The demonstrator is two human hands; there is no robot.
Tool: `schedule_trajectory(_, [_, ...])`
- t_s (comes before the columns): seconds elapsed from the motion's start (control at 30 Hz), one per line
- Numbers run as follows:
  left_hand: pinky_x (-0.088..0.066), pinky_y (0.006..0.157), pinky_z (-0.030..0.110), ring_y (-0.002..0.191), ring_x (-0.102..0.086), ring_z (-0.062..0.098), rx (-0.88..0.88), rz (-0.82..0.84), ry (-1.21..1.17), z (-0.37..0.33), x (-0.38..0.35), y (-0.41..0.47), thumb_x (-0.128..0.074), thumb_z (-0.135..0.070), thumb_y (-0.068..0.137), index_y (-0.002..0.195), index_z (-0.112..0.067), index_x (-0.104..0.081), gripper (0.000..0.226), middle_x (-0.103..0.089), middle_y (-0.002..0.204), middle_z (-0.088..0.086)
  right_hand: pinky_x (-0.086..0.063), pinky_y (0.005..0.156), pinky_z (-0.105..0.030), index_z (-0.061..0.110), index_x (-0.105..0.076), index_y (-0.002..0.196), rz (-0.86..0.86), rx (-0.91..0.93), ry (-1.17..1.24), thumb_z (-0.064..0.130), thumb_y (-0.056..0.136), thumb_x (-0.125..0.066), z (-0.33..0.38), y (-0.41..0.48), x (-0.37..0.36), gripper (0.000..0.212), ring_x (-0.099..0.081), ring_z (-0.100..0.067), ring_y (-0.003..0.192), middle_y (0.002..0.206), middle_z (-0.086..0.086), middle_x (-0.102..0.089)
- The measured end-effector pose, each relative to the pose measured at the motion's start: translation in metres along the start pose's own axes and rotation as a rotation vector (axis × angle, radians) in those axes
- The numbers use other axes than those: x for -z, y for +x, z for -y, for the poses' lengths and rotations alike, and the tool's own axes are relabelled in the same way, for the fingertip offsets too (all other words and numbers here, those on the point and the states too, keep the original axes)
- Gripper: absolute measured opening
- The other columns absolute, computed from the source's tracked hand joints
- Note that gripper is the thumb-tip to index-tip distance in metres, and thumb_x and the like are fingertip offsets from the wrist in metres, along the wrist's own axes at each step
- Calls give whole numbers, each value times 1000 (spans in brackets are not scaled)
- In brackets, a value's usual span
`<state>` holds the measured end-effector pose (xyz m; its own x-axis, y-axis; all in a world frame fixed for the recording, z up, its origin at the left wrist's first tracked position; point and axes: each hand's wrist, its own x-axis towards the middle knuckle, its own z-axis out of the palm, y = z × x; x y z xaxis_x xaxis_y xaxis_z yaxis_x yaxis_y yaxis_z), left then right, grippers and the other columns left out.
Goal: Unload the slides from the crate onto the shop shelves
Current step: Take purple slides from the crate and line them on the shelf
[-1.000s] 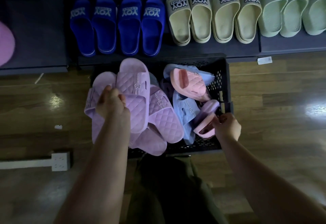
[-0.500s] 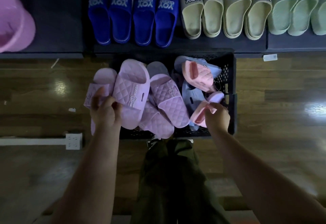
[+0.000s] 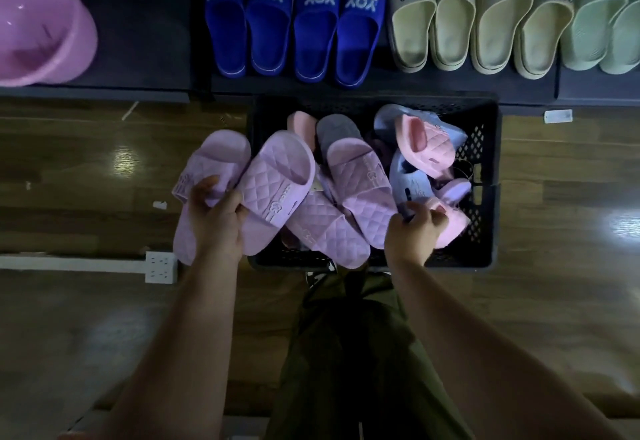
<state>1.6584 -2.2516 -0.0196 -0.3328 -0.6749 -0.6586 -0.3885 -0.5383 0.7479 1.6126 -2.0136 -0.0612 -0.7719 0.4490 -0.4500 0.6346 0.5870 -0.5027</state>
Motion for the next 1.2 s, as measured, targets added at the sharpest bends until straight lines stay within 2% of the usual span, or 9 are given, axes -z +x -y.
schedule_trajectory(0.1, [-52,73,27,105,-61,21,38,-16,24,0,2,1,-58,6,81,108,-25,-55,41,-53,123,7,-46,81,-29,12,-62,114,264,16,48,10,83,-59,7,-16,-19,31,-60,-25,92,115,-12,-62])
schedule_trajectory(0.2, [-51,70,26,98,-62,18,72,-43,4,2,1,1,-58,7,81,112,-23,-55,43,-54,118,4,-57,83,-41,19,-58,121,446,-269,290,21,89,-59,21,-25,-37,32,-68,-20,80,94,-2,-68])
schedule_trajectory(0.37, [-44,59,23,76,-59,11,113,-68,-29,9,1,2,-56,8,83,122,-16,-54,46,-58,100,4,-54,77,-33,25,-51,123,463,-515,568,21,95,-49,29,-24,-51,28,-62,-23,87,107,-5,-60])
schedule_trajectory(0.5, [-44,65,26,76,-59,12,115,-44,-30,13,2,0,-55,9,83,113,-18,-57,41,-58,97,4,-50,81,-36,30,-45,130,580,-571,769,20,97,-48,25,-19,-54,35,-59,-24,87,112,-5,-59])
schedule_trajectory(0.67, [-49,65,22,88,-63,13,83,-2,4,9,3,-5,-54,10,84,113,-19,-59,41,-60,104,4,-48,75,-36,26,-52,101,531,-558,848,13,96,-53,30,-18,-45,13,-55,-24,78,100,-4,-59])
schedule_trajectory(0.8, [-52,77,29,96,-65,18,74,19,25,-6,7,-18,-56,8,81,114,-22,-60,44,-60,118,8,-48,77,-38,23,-47,95,465,-538,853,12,95,-53,44,-30,-20,12,-51,-25,78,97,0,-55])
schedule_trajectory(0.9, [-50,76,30,87,-63,15,65,26,18,-30,5,-43,-58,9,82,112,-23,-58,44,-59,104,3,-46,70,-35,20,-48,86,454,-492,853,12,94,-54,60,-41,10,12,-48,-25,78,94,2,-56])
schedule_trajectory(1.03, [-50,74,29,88,-59,18,13,106,59,-66,3,-75,-61,1,82,119,-21,-52,44,-58,95,0,-48,66,-30,18,-58,89,457,-443,836,14,93,-57,83,-55,60,6,-54,-25,84,99,-3,-60])
schedule_trajectory(1.2, [-52,73,26,92,-61,17,24,78,-34,-116,-6,-114,-58,1,88,128,-12,-49,43,-59,98,3,-51,76,-34,21,-65,97,431,-401,793,25,91,-62,106,-70,120,7,-59,-25,89,110,-2,-65])
